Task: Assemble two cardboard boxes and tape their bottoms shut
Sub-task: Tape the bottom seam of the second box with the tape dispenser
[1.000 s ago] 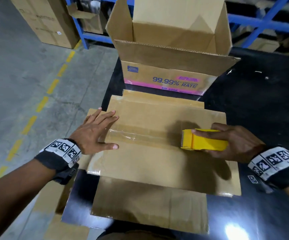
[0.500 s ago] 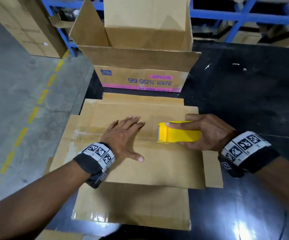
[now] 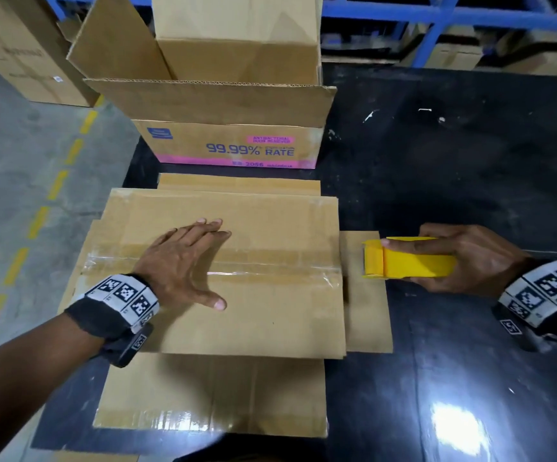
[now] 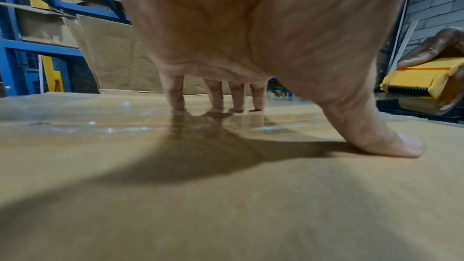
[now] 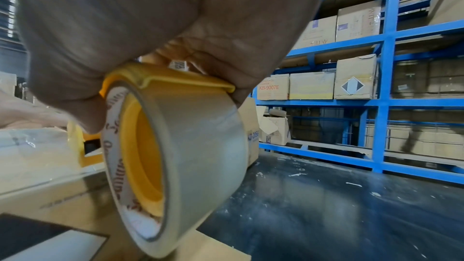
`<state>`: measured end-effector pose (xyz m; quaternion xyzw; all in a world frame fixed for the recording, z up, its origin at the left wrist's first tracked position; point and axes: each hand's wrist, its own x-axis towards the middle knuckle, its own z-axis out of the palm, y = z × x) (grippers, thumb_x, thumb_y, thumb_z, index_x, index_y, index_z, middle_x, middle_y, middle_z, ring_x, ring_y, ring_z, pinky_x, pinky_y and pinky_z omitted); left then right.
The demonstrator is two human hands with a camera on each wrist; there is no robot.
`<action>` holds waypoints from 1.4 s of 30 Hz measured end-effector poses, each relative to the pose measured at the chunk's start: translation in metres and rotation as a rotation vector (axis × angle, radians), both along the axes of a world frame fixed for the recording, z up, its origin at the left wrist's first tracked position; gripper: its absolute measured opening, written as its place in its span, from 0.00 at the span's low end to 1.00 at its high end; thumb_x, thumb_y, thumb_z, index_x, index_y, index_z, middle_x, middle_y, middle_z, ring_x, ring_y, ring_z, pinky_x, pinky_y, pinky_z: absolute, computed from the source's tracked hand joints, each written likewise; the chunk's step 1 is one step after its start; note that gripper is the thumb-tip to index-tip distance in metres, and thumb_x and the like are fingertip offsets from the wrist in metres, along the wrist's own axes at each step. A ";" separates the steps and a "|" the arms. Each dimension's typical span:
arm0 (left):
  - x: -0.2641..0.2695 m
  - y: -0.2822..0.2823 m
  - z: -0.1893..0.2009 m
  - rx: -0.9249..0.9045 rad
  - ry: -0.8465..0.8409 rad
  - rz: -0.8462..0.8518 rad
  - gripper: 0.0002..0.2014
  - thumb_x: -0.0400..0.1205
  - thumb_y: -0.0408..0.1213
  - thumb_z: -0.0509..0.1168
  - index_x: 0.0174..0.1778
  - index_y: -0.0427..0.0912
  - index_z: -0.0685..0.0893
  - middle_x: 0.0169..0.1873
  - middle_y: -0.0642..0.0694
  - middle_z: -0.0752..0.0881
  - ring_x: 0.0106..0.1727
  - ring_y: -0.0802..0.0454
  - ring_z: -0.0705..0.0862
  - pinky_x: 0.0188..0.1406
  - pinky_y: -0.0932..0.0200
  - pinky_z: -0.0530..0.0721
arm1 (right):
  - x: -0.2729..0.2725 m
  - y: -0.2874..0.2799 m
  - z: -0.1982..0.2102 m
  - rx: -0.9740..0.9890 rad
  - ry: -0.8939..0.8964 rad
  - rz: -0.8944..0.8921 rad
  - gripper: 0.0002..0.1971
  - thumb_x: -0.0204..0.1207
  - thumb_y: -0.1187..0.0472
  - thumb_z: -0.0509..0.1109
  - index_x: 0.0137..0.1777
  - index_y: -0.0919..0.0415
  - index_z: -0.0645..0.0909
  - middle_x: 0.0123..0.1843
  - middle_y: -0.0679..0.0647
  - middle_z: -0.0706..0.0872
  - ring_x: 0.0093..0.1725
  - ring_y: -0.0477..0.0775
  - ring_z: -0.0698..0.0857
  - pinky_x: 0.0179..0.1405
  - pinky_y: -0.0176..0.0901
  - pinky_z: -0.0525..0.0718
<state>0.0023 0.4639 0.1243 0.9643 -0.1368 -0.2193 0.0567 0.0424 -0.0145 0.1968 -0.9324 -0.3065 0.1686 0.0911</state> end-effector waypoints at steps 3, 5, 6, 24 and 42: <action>-0.001 -0.001 0.000 -0.013 -0.009 0.001 0.69 0.53 0.90 0.62 0.89 0.66 0.45 0.90 0.63 0.45 0.91 0.55 0.47 0.89 0.37 0.59 | 0.001 -0.014 -0.006 -0.006 0.011 -0.006 0.42 0.66 0.40 0.78 0.81 0.26 0.65 0.44 0.42 0.76 0.34 0.46 0.77 0.36 0.37 0.78; -0.002 -0.001 0.001 -0.022 -0.014 0.002 0.69 0.53 0.90 0.62 0.89 0.65 0.47 0.90 0.63 0.47 0.91 0.55 0.48 0.88 0.38 0.59 | 0.002 -0.018 -0.014 -0.017 0.019 0.006 0.42 0.68 0.39 0.77 0.81 0.24 0.62 0.44 0.42 0.75 0.35 0.46 0.78 0.36 0.38 0.81; -0.002 -0.001 0.001 -0.025 -0.019 0.004 0.69 0.53 0.90 0.63 0.89 0.65 0.48 0.90 0.63 0.48 0.91 0.55 0.49 0.88 0.38 0.60 | 0.002 -0.018 -0.020 -0.025 0.024 0.009 0.42 0.69 0.38 0.77 0.81 0.23 0.60 0.45 0.42 0.75 0.35 0.47 0.78 0.36 0.38 0.80; -0.038 -0.157 0.014 -0.244 0.023 -0.096 0.54 0.78 0.67 0.68 0.88 0.66 0.34 0.85 0.58 0.21 0.85 0.49 0.20 0.83 0.34 0.27 | 0.014 0.013 -0.093 -0.181 0.059 0.088 0.39 0.68 0.27 0.51 0.76 0.15 0.33 0.61 0.47 0.80 0.50 0.55 0.85 0.52 0.49 0.87; -0.043 -0.181 -0.012 -0.156 0.066 -0.035 0.55 0.74 0.73 0.65 0.90 0.65 0.39 0.88 0.58 0.28 0.87 0.49 0.23 0.84 0.27 0.30 | -0.021 -0.006 -0.043 0.225 0.043 -0.473 0.36 0.61 0.31 0.71 0.72 0.14 0.66 0.62 0.49 0.90 0.63 0.56 0.87 0.62 0.51 0.84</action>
